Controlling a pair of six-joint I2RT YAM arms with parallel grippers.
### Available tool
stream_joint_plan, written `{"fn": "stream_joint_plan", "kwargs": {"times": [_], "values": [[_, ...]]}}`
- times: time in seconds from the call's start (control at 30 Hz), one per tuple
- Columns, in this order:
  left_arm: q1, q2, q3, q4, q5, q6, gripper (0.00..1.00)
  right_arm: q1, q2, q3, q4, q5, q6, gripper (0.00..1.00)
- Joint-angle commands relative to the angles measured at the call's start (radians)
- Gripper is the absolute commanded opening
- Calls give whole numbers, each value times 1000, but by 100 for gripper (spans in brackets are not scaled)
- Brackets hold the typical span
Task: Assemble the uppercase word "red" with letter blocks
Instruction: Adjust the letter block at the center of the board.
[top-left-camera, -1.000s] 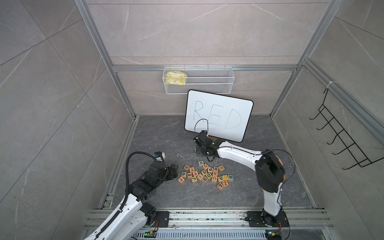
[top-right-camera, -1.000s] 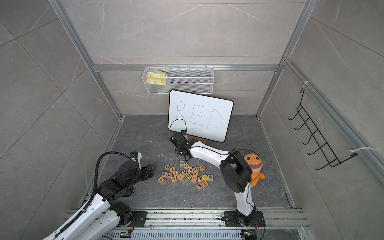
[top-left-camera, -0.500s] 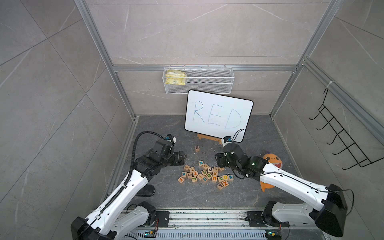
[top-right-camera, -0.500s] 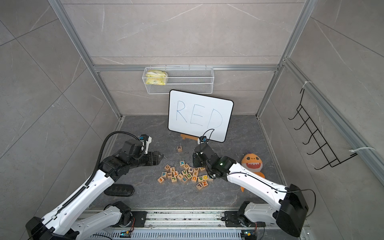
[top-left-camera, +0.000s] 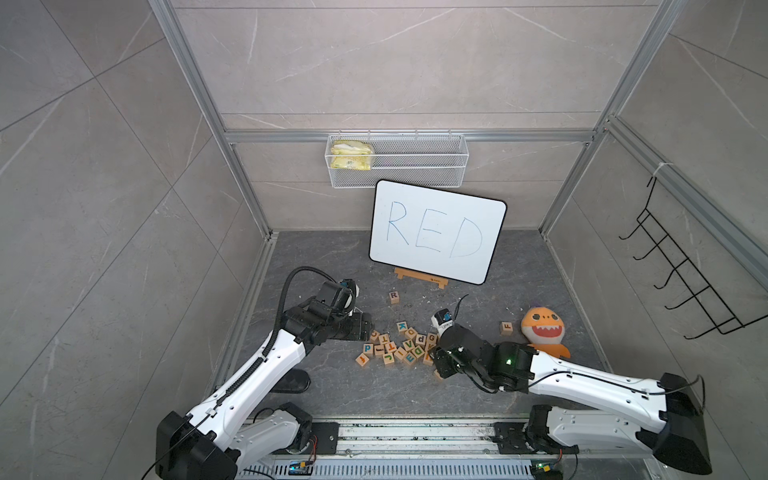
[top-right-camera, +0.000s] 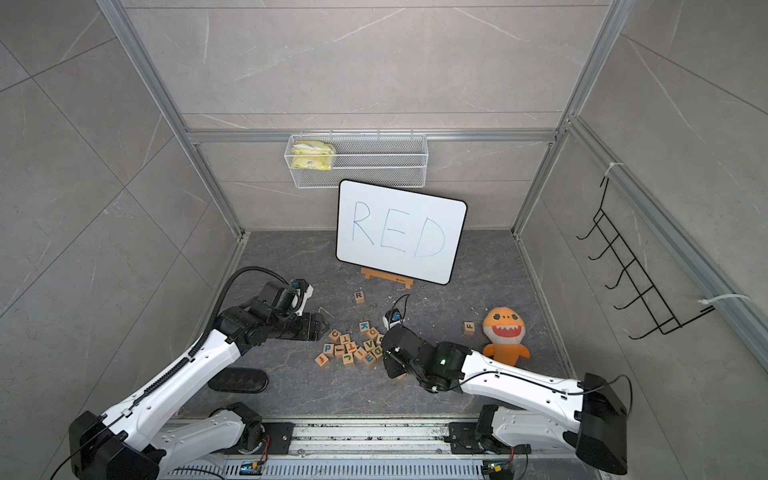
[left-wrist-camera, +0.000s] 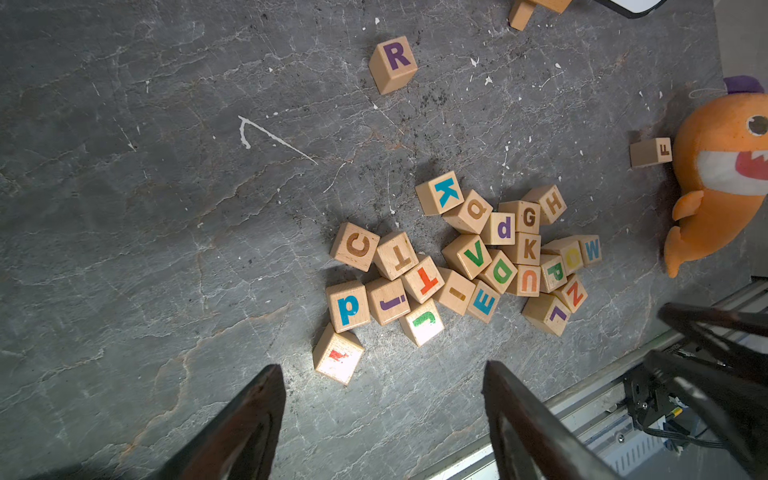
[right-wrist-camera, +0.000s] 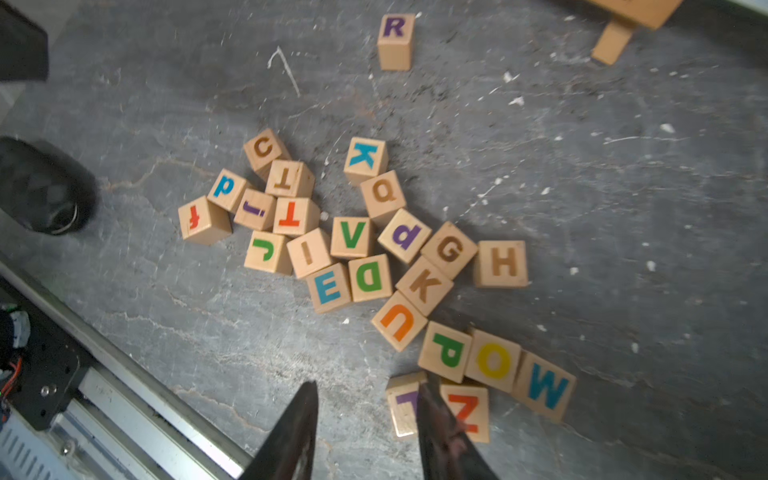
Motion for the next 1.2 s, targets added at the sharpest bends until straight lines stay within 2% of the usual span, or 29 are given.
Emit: {"fn": "stream_joint_plan", "kwargs": {"times": [0.0,0.2,0.3,0.5,0.8,1.17], "values": [[-1,-34,-1,-9,26,31,78,38,66,-30,95,-30,17,42],[-1,-47,-11,2,81,29,78,117,160,-81,212,-20,84,42],[-3,-55,-23,1,69,27,78,124,186,-110,257,-24,96,45],[-3,-72,-16,-21,-31,32,78,123,264,-107,286,-12,64,49],[-3,-110,-35,-10,-92,28,79,98,378,-69,346,-6,17,49],[-3,-113,-31,-18,-98,31,79,45,440,-45,375,19,-12,46]]}}
